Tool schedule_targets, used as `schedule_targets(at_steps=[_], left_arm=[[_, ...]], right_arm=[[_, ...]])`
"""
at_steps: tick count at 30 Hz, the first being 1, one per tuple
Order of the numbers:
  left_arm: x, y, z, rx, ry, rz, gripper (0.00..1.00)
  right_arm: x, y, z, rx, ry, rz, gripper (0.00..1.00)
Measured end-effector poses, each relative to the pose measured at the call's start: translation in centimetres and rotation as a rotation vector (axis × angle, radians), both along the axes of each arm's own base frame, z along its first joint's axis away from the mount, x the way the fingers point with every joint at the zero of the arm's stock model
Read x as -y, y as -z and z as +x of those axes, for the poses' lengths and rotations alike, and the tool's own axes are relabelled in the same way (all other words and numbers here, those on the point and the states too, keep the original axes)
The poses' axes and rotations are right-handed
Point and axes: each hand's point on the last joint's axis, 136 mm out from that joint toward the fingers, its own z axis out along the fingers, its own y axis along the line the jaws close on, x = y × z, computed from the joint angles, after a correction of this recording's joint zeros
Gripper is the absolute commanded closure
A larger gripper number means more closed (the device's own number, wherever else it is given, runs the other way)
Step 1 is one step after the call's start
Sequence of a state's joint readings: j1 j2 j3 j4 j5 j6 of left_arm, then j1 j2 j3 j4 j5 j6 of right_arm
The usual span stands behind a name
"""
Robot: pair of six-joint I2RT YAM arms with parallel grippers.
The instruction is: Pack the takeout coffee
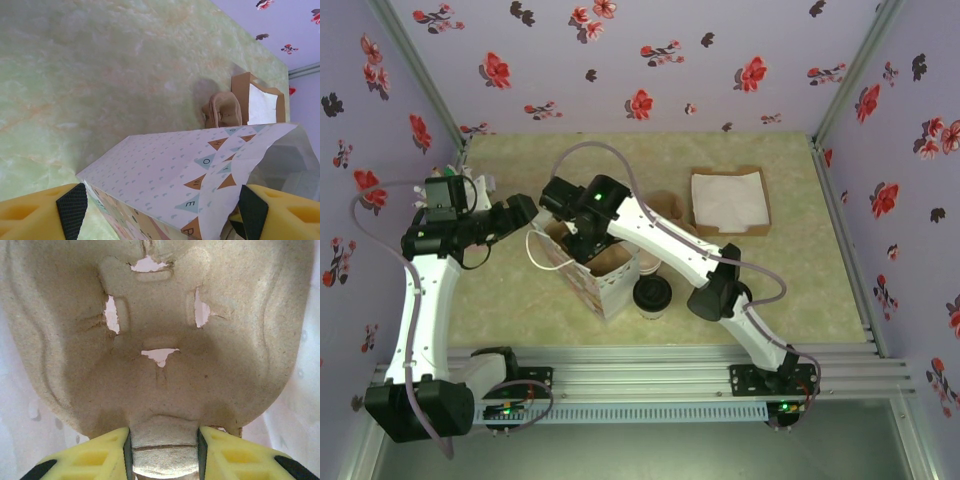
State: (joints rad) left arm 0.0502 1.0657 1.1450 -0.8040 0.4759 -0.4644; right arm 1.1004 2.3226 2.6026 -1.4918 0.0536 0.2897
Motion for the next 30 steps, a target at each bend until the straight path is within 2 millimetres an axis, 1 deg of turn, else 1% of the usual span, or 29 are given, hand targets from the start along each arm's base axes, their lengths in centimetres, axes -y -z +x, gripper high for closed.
schedule_targets(at_steps=[8, 17, 23, 30], left_arm=[[0.0, 0.0, 0.0, 0.003, 0.000, 0.000, 0.19], [0.0, -0.2, -0.2, 0.014, -0.001, 0.001, 0.19], [0.0, -0.4, -0.3, 0.023, 0.000, 0.001, 0.18], [0.0, -0.3, -0.4, 0.022, 0.000, 0.001, 0.19]], right_arm=[[-0.3, 2.2, 0.0, -0.022, 0.000, -0.045, 0.63], [-0.3, 2.5, 0.1, -0.023, 0.004, -0.051, 0.63], [-0.3, 3.1, 0.1, -0.030, 0.005, -0.064, 0.63], [-0.3, 3.3, 0.1, -0.032, 0.007, -0.067, 0.63]])
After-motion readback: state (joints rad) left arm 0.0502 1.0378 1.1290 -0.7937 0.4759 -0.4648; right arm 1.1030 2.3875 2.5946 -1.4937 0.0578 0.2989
